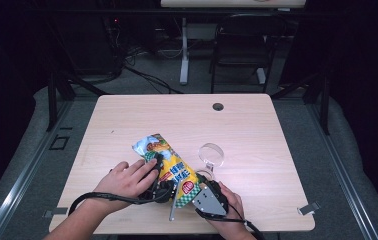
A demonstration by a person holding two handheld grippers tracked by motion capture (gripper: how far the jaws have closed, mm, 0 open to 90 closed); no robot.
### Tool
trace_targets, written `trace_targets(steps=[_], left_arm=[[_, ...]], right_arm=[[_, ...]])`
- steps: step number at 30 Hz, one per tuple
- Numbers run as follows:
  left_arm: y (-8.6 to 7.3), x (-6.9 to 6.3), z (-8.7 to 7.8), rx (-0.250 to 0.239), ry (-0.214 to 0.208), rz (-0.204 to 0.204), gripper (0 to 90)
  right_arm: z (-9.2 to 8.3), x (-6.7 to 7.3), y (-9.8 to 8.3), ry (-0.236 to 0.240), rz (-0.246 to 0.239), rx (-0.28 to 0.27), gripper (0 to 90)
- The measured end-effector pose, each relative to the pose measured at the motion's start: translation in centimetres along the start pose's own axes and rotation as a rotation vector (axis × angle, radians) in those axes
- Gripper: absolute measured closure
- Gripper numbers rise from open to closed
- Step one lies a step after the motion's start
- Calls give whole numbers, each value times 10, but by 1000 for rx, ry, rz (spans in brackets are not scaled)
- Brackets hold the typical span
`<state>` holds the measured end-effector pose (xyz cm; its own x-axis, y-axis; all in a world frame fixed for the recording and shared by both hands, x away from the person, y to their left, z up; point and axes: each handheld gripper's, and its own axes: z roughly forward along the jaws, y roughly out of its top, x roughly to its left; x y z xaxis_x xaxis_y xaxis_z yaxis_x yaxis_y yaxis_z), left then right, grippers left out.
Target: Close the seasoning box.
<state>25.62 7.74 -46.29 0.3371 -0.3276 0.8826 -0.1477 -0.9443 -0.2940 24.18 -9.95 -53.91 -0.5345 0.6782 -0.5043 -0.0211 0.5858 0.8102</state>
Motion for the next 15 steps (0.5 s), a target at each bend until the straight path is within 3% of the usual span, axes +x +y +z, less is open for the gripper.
trace_targets(steps=[15], left_arm=[[-2,-11,4,-16,-40,-56,815]], right_arm=[[0,-1,0,-3,1,1,681]])
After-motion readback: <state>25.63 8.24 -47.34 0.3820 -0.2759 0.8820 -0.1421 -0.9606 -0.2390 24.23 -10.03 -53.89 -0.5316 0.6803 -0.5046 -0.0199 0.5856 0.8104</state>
